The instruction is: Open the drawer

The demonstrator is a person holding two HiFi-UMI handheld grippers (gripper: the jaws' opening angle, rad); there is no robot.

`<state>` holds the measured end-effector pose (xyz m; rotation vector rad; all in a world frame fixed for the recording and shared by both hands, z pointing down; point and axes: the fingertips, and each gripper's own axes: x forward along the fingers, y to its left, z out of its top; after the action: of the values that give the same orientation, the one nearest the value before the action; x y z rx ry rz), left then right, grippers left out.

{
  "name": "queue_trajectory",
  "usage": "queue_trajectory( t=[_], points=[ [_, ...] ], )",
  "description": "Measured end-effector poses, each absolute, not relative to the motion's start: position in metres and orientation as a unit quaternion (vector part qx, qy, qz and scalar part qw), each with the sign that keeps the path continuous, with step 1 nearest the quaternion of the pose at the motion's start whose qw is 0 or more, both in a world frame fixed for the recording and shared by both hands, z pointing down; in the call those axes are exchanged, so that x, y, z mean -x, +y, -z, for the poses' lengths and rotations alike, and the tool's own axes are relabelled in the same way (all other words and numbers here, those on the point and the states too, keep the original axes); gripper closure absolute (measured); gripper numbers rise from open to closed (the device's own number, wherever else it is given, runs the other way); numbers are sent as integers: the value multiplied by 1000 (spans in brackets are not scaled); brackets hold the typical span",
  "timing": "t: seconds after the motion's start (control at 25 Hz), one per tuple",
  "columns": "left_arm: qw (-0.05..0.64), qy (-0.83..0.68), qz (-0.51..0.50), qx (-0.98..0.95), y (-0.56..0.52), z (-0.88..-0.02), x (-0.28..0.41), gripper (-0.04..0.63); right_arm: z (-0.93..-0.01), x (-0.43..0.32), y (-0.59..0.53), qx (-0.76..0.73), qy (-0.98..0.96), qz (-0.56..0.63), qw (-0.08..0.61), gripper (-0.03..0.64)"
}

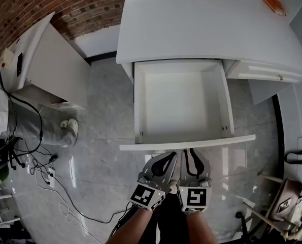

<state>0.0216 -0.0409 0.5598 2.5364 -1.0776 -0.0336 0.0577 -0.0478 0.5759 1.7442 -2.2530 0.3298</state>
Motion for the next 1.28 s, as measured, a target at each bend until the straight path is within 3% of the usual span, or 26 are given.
queue_trajectory(
  t=[0.44,0.96,1.28],
  points=[
    [199,-383,5,-902,-32,-560,-18,592,-581,-59,-43,-604,-775,-122,141,543],
    [186,-398,2,-898,-38,-552,-2,592,-557,-66,-35,-598,-783,-141,97,532],
    [168,-392,5,-904,-35,-514,-5,592,-506,-65,-29,-579,-806,-99,79,614]
  ],
)
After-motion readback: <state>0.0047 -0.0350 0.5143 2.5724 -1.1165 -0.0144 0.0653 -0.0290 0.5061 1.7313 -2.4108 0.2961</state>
